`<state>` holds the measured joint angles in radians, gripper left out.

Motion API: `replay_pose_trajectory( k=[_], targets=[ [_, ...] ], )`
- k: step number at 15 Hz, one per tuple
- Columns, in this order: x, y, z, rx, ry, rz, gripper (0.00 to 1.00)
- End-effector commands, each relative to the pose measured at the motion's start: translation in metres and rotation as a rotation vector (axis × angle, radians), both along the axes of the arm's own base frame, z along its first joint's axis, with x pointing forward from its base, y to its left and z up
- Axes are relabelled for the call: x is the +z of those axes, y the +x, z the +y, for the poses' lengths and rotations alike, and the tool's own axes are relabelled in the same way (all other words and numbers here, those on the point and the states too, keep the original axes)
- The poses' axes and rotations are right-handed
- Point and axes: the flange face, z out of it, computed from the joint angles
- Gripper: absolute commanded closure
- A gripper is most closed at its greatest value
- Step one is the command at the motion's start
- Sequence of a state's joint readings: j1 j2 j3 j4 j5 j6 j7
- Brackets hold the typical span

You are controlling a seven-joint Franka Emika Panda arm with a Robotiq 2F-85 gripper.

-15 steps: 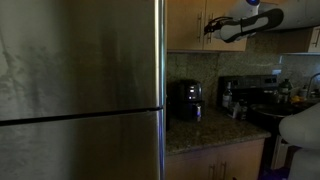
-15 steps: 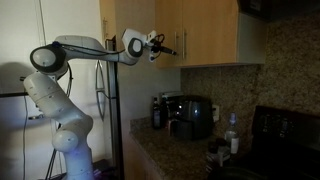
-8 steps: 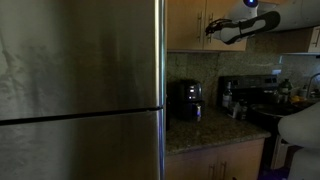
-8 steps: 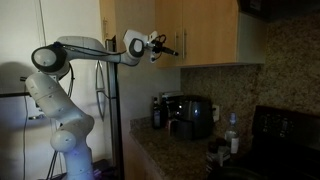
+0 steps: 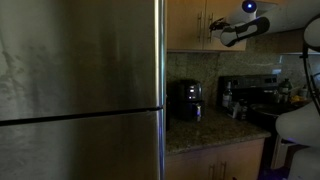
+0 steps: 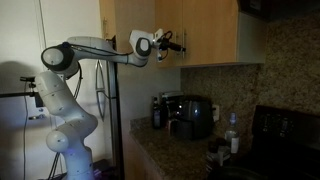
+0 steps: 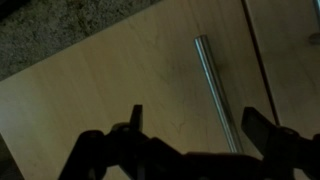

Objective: Open the right door of the cabinet above the air fryer

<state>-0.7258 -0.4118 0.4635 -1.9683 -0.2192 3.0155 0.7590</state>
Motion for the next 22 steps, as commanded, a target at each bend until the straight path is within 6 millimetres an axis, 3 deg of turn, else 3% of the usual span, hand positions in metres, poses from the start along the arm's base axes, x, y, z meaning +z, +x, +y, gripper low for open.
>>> replay_pose_trajectory(
  k=[1,8,13,14,15,17,22],
  targets=[
    [0.006,0.019,-0.004,0.027,0.021,-0.052,0.00],
    [0.006,0.015,0.004,0.018,0.032,-0.026,0.00],
    [-0.011,0.028,-0.006,-0.008,0.012,-0.020,0.00],
    [-0.014,0.030,-0.007,-0.011,0.012,-0.019,0.05],
    [-0.015,0.032,-0.006,-0.012,0.011,-0.016,0.26],
    [-0.015,0.033,-0.002,-0.015,0.006,-0.013,0.32],
    [-0.014,0.031,0.010,-0.004,-0.037,-0.040,0.73]
  ],
)
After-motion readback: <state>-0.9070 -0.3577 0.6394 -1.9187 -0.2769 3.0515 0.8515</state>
